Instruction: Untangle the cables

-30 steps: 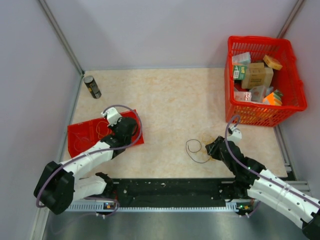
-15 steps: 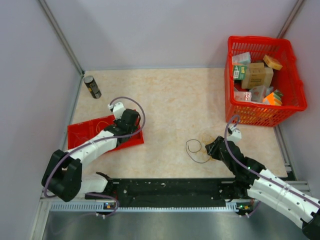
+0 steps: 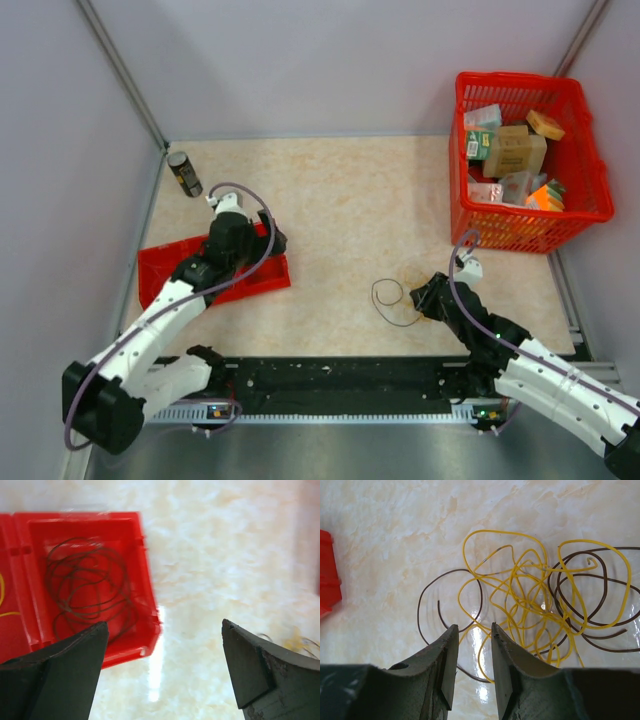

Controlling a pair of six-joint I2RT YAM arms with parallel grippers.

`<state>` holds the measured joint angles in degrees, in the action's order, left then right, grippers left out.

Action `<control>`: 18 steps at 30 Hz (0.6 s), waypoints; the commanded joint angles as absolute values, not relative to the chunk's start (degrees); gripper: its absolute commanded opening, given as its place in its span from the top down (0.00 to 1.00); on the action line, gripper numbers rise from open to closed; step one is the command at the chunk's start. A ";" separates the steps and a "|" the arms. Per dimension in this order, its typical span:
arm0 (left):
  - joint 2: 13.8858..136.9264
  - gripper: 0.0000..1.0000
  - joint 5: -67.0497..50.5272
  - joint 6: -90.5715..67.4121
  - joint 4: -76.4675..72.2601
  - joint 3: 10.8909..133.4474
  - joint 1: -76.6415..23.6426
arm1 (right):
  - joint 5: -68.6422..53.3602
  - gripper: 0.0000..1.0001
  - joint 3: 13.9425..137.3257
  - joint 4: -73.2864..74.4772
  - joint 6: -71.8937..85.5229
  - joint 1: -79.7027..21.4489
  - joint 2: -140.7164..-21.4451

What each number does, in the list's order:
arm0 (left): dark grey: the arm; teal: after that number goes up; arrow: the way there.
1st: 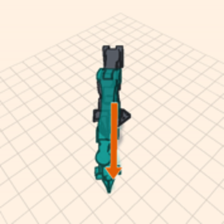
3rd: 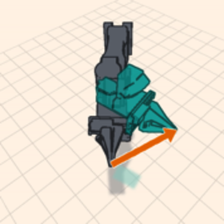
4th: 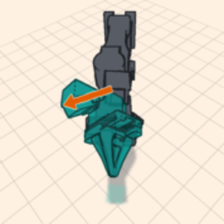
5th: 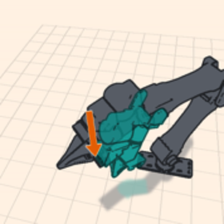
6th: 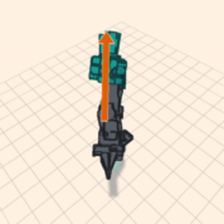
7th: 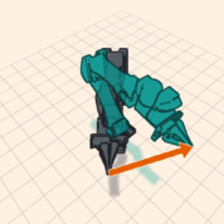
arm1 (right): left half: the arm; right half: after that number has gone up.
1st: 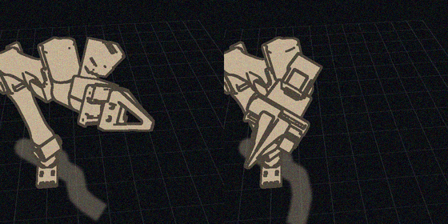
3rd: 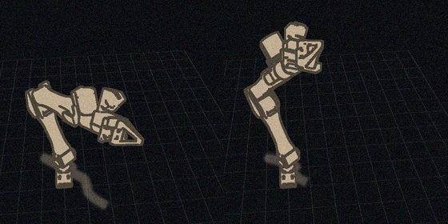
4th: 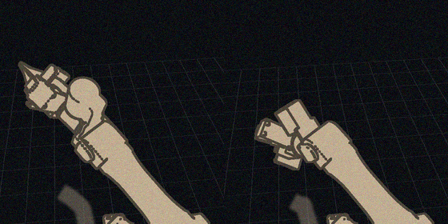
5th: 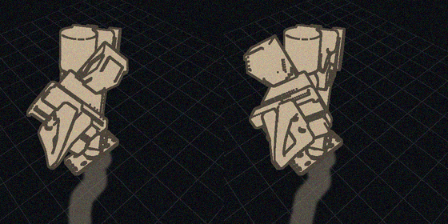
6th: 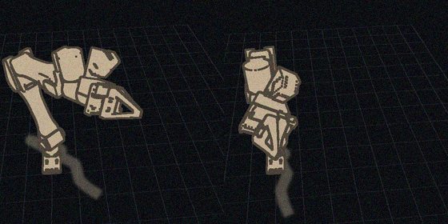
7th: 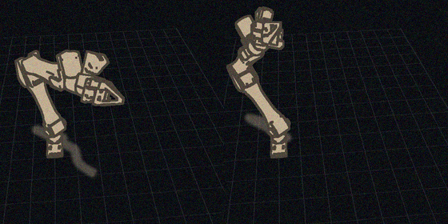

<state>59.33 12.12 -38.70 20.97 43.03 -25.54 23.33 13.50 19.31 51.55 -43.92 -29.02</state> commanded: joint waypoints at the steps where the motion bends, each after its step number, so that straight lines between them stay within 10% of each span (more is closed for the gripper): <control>1: 50.64 0.02 -4.08 -31.04 21.02 45.97 -25.58 | 23.64 0.67 14.24 17.23 50.71 -43.42 -29.53; 7: 46.58 0.07 -28.28 -35.76 1.80 35.88 -28.02 | 21.54 0.65 15.81 16.35 48.00 -43.33 -30.41; 18: 83.01 0.15 -8.01 -36.46 2.61 49.63 -54.40 | 26.37 0.60 27.24 37.00 53.70 -42.80 -28.65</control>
<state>71.13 -14.39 -35.38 2.42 41.28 -53.54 25.96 22.39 31.38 52.16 -43.68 -27.92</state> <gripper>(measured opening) 0.882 0.403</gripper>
